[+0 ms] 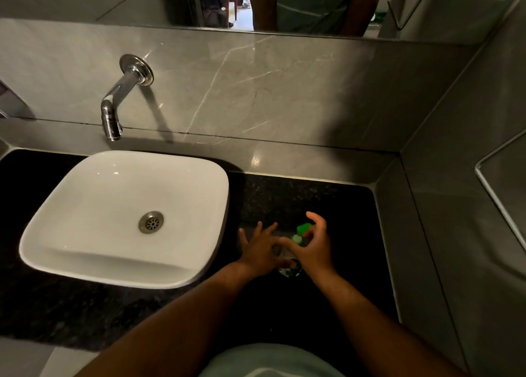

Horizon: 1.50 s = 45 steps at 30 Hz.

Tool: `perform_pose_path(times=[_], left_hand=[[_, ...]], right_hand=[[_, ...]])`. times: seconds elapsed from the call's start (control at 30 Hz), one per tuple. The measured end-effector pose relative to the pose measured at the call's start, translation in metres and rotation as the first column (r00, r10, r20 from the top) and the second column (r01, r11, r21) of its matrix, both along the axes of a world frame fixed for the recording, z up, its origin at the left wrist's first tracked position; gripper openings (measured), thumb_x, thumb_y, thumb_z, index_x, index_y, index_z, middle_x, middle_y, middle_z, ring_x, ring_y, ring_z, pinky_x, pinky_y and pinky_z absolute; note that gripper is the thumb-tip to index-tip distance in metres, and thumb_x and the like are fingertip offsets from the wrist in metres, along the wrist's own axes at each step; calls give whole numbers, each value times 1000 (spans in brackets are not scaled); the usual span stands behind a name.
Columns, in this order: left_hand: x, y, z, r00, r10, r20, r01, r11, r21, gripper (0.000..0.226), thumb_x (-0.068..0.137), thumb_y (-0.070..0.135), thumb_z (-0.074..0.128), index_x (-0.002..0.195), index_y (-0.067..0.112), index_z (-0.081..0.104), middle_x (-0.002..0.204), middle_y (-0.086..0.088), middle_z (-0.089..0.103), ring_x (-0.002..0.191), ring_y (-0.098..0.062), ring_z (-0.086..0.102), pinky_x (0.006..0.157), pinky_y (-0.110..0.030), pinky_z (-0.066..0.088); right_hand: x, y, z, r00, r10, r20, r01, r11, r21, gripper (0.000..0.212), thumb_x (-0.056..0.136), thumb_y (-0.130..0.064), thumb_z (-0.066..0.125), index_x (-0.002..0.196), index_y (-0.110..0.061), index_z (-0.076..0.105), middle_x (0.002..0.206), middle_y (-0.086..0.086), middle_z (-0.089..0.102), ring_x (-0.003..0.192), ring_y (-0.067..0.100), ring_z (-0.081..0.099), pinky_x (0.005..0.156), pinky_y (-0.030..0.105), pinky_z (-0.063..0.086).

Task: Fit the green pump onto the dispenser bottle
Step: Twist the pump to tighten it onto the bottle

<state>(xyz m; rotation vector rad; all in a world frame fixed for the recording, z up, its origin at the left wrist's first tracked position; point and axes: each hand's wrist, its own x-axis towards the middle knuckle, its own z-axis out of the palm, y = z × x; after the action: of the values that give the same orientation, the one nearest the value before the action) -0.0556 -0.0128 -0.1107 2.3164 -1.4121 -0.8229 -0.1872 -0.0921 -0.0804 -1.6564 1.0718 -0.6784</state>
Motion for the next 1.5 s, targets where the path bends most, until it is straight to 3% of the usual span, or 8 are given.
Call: perform_pose_path(times=[0.1, 0.2, 0.37, 0.53, 0.77, 1.1, 1.23, 1.5], left_hand=[[-1, 0, 2, 999, 32, -19, -32, 999, 5, 70, 50, 81, 53, 112, 50, 58, 156, 8, 22, 144, -25, -4, 98, -66, -23], [3, 2, 1, 994, 80, -69, -79, 997, 16, 66, 48, 83, 56, 106, 52, 60, 155, 11, 24, 144, -23, -4, 97, -64, -25], [0, 1, 1, 997, 55, -61, -53, 998, 37, 64, 50, 84, 53, 108, 56, 56, 155, 10, 25, 144, -24, -3, 96, -64, -26], [-3, 0, 1, 997, 58, -58, -55, 997, 51, 71, 47, 85, 49, 107, 50, 61, 155, 8, 25, 144, -24, -3, 96, -65, -24], [-7, -2, 2, 999, -40, 16, 39, 997, 67, 67, 57, 79, 58, 114, 44, 59, 157, 6, 22, 144, -25, -4, 97, -67, -22], [5, 4, 3, 974, -95, -205, 111, 992, 66, 61, 60, 76, 63, 116, 62, 44, 160, 6, 6, 142, -26, -17, 95, -64, -27], [3, 3, 4, 966, -91, -241, 107, 993, 57, 71, 58, 81, 59, 119, 76, 24, 160, 3, 5, 141, -28, -19, 94, -66, -25], [-16, 9, -6, 984, 118, -135, -122, 992, -25, 52, 61, 75, 63, 110, 61, 54, 156, 8, 22, 144, -20, -7, 97, -63, -25]], right_hand=[[1, 1, 1, 999, -28, -21, 28, 1000, -11, 89, 55, -32, 90, 128, -18, 42, 96, -5, 54, 83, -5, 53, 69, 0, 38], [-2, -1, -4, 994, 109, 9, -109, 992, 69, 88, 74, -13, 78, 145, -16, 26, 132, 7, 50, 118, 6, 50, 96, 15, 38], [-4, -4, -4, 999, 30, -42, -31, 999, -22, 84, 59, -25, 88, 129, -24, 41, 85, -7, 54, 73, -2, 55, 65, 7, 41], [-1, -3, -9, 991, 134, 6, -133, 984, 118, 87, 77, -11, 75, 147, -18, 24, 134, 6, 49, 121, 8, 47, 91, 9, 39], [0, -3, -7, 999, 46, -21, -44, 997, 64, 77, 61, -22, 88, 126, -21, 47, 99, -19, 57, 87, -14, 57, 70, -1, 42], [-13, -38, 26, 734, 639, -228, -609, 769, 193, 52, 84, -34, 68, 133, -22, 53, 154, 2, 32, 138, 15, 32, 116, 42, 28], [-16, -39, 24, 760, 591, -272, -585, 803, 112, 55, 81, -34, 71, 131, -15, 54, 152, 2, 36, 144, 18, 23, 119, 50, 15], [-11, -23, 11, 863, 360, -355, -419, 902, -105, 57, 81, -44, 67, 132, -23, 53, 147, -1, 43, 142, 14, 23, 117, 45, 0]])
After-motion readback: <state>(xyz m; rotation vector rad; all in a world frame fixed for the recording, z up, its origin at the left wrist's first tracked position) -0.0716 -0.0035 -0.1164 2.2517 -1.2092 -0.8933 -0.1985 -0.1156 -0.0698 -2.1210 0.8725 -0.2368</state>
